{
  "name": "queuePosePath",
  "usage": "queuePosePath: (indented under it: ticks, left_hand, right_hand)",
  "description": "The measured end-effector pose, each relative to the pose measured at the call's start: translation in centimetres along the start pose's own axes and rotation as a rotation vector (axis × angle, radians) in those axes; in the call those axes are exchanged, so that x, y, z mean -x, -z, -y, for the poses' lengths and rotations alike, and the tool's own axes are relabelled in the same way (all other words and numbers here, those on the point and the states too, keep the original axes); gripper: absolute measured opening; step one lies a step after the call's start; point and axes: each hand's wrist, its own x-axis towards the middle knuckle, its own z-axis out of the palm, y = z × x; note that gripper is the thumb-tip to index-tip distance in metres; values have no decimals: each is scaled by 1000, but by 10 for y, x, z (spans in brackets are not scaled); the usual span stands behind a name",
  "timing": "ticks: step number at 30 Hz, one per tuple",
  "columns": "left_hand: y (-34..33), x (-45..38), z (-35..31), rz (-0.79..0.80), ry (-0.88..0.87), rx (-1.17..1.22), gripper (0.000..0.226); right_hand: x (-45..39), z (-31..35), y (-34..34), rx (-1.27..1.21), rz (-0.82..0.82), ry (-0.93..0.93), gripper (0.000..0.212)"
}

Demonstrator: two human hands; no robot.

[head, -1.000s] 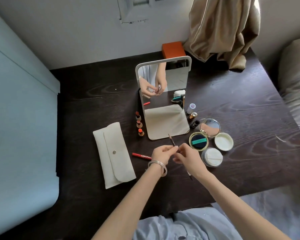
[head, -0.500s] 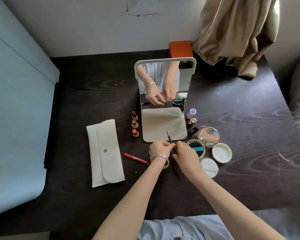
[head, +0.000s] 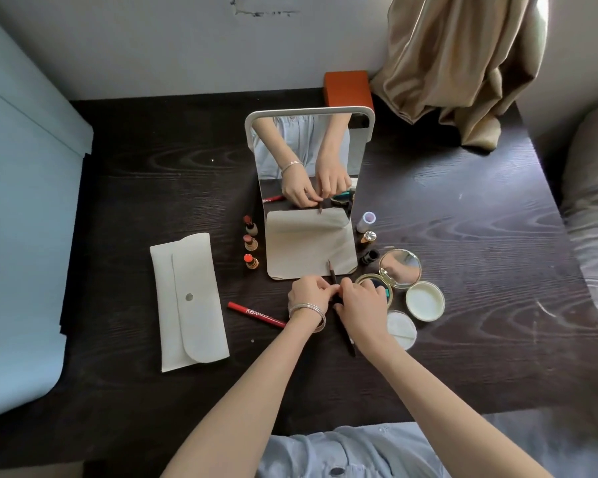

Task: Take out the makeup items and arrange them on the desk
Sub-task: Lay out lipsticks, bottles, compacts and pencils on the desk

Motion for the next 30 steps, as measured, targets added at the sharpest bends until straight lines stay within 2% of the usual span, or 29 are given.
queuePosePath:
  ticks: [8,14,17,19,21,26,30]
  left_hand:
    - [9,-2,8,110,-3,37,20]
    - [18,4,11,202,151,385,26]
    - [22,8,13,239,154,554,25]
    - [25,11,17,244,82,547,26]
    - [27,14,19,229,38,551,26]
    - [30,19,15,226,185,716,21]
    - [31,22,16,197,191,751,16]
  right_hand:
    - [1,-2,3,30,11,20,23]
    - [5,-3,2,18,-30,19,19]
    - [7,-4,2,-5,-1,17,21]
    - [8,-4,2,-126,-23,26,21]
    - [11,-3,4,-384,-30,28,19]
    - [22,7,17,-995,188,-74,28]
    - [28,11,23,-1199,232,-174,31]
